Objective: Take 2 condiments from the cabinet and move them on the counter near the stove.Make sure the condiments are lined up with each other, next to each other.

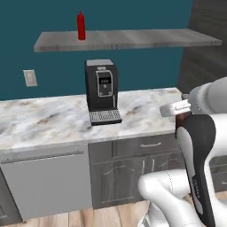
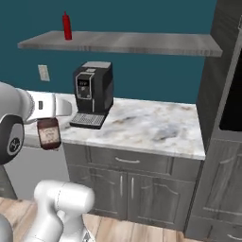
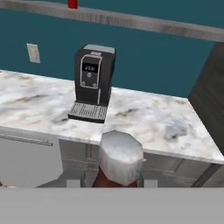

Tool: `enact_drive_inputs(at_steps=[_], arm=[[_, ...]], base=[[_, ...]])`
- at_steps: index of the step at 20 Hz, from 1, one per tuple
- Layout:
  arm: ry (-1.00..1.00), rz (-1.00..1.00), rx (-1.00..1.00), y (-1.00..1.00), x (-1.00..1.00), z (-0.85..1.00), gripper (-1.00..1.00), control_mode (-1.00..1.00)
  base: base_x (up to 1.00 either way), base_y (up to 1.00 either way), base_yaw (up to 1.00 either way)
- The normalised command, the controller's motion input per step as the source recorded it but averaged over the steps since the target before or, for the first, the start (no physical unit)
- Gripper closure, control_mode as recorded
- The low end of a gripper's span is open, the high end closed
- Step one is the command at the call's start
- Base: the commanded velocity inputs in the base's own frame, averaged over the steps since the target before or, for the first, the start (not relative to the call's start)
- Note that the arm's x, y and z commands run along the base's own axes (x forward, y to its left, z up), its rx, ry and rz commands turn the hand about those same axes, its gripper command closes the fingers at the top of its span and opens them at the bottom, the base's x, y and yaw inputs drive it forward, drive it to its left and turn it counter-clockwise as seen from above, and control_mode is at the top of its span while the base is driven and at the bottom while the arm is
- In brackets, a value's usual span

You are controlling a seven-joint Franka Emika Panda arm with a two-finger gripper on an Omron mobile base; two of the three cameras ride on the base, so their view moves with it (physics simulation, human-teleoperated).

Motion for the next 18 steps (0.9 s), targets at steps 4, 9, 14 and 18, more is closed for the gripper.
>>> enact_drive_inputs(at_steps=[4, 9, 14, 18], arm=[[0.00, 0.00, 0.00, 0.00, 0.00, 0.00, 1.00, 1.00], [0.00, 0.00, 0.00, 0.00, 0.00, 0.00, 1.00, 1.00], [0.00, 0.00, 0.00, 0.00, 0.00, 0.00, 1.00, 1.00], [0.00, 0.00, 0.00, 0.00, 0.00, 0.00, 1.00, 1.00]], base=[[-0.40, 0.05, 0.59], [-0.15, 0.18, 0.83], [-0.14, 0.10, 0.83], [-0.10, 0.10, 0.78]])
